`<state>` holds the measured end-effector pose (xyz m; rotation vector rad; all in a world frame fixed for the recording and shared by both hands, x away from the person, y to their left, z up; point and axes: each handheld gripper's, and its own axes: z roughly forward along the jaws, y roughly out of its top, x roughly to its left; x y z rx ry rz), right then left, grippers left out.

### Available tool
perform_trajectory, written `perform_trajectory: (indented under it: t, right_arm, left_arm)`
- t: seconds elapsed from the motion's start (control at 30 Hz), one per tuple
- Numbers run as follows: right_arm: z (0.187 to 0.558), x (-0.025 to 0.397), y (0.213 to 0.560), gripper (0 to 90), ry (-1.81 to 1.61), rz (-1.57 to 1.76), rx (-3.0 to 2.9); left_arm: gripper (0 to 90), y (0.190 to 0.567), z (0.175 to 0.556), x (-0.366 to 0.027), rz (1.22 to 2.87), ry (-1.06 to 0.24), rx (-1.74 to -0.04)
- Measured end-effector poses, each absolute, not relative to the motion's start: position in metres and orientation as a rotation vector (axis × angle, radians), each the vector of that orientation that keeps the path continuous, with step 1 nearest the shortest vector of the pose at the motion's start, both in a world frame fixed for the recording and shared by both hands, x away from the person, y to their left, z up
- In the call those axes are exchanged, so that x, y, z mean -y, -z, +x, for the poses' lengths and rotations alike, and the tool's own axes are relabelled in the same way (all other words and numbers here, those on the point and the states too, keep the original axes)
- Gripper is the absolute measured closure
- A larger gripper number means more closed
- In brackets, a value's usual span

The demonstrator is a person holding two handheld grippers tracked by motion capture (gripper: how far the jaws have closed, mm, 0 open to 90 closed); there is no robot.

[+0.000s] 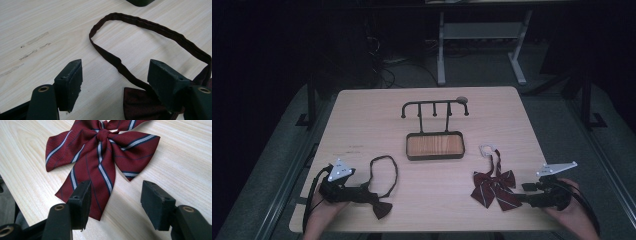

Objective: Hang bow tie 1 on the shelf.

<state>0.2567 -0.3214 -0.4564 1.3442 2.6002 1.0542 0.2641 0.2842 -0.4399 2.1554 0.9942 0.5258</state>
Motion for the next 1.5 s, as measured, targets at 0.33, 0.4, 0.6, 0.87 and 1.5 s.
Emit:
perform_trajectory:
  t: [0.33,0.4,0.6,0.87,1.5]
  right_arm:
    - [0.258,0.316,0.452,42.6,-1.068,1.312,-2.619]
    - [0.258,0.314,0.451,42.7,-1.069,1.32,-2.622]
    - [0.262,0.302,0.438,44.5,-1.029,1.297,-2.644]
    - [0.274,0.287,0.421,45.7,-0.96,1.248,-2.663]
    - [0.325,0.262,0.389,48.9,-0.896,1.186,-2.749]
  left_arm:
    - [28.3,0.44,0.263,-0.284,2.16,-0.535,-0.995]
    - [28.1,0.44,0.263,-0.284,2.156,-0.537,-0.995]
    - [28.1,0.439,0.262,-0.283,2.155,-0.55,-0.987]
    - [26.2,0.437,0.261,-0.286,2.142,-0.565,-0.99]
    - [24.2,0.436,0.261,-0.286,2.129,-0.569,-0.994]
